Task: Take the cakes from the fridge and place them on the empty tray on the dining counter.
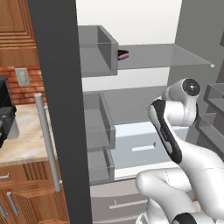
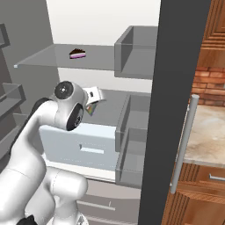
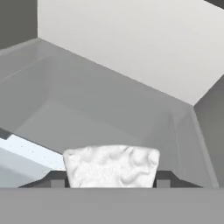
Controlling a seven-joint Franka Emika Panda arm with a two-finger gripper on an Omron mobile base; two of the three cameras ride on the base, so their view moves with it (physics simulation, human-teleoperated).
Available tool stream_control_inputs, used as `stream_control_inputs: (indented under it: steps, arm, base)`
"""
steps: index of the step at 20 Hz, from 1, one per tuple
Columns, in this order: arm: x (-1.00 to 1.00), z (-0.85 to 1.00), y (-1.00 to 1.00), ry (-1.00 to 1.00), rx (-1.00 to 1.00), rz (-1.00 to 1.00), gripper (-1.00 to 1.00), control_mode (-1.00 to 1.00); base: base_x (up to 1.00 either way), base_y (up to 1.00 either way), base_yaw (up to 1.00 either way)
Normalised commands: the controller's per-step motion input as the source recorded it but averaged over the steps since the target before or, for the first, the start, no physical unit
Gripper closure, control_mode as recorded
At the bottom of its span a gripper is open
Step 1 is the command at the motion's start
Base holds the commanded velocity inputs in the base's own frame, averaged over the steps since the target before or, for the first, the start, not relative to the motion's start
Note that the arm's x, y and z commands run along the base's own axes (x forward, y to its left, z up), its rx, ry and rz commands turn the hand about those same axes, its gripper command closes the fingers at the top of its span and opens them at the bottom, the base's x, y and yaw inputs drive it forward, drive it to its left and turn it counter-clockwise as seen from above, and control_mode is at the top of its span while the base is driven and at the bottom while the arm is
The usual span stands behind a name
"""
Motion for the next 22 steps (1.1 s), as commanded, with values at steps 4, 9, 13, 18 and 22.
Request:
stream_control_inputs:
  steps: [4, 9, 13, 18, 22]
  arm:
    - [-0.57, 1.00, 0.11, 0.20, -0.11, 0.00, 1.00, -1.00]
    - [-0.86, 0.64, 0.08, -0.01, -0.03, 0.00, 1.00, -1.00]
    - [-1.00, 0.16, 0.04, -0.23, 0.00, 0.00, 1.00, -1.00]
    - [-1.00, 0.00, 0.00, -0.31, 0.00, 0.00, 1.00, -1.00]
    - [-0.98, -0.04, 0.00, -0.27, 0.00, 0.02, 1.00, -1.00]
  base:
    - [0.00, 0.00, 0.00]
    - [0.00, 0.00, 0.00]
    - [0.00, 0.00, 0.00]
    - [0.00, 0.00, 0.00]
    - [0.00, 0.00, 0.00]
